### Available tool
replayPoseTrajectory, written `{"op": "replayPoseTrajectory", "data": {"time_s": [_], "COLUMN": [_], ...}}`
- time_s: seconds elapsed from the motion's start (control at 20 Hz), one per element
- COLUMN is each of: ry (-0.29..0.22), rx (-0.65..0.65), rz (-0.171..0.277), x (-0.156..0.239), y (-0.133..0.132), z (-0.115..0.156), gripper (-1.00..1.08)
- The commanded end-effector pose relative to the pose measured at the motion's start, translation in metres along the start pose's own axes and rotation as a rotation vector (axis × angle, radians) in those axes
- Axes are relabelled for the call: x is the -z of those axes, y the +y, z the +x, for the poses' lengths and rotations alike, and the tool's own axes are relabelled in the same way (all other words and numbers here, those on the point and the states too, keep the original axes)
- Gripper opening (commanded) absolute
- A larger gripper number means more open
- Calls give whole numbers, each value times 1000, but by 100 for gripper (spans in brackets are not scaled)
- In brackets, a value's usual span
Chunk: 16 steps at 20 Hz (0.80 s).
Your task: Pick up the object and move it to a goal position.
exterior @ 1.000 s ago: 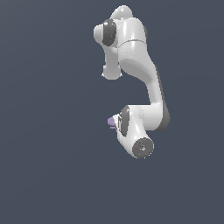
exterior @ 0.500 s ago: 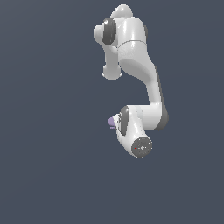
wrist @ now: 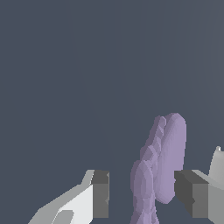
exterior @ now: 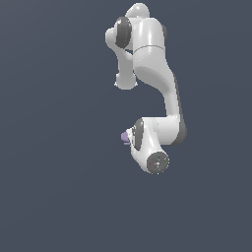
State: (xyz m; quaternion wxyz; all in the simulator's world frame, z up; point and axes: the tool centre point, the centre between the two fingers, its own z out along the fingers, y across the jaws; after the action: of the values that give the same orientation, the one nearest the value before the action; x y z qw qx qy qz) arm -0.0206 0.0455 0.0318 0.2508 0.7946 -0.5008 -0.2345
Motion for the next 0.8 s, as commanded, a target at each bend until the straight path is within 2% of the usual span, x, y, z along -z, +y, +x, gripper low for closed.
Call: {"op": "replayPoseTrajectory", "data": {"time_s": [0.0,0.45,0.75], "ry": [-4,-4,7], "rx": [-1,-1,0], "rz": [-11,-11,19], "x": [-8,-8,3], "y": [0,0,-2], "z": [0,0,-1], "gripper": [-100,-100,-100]}}
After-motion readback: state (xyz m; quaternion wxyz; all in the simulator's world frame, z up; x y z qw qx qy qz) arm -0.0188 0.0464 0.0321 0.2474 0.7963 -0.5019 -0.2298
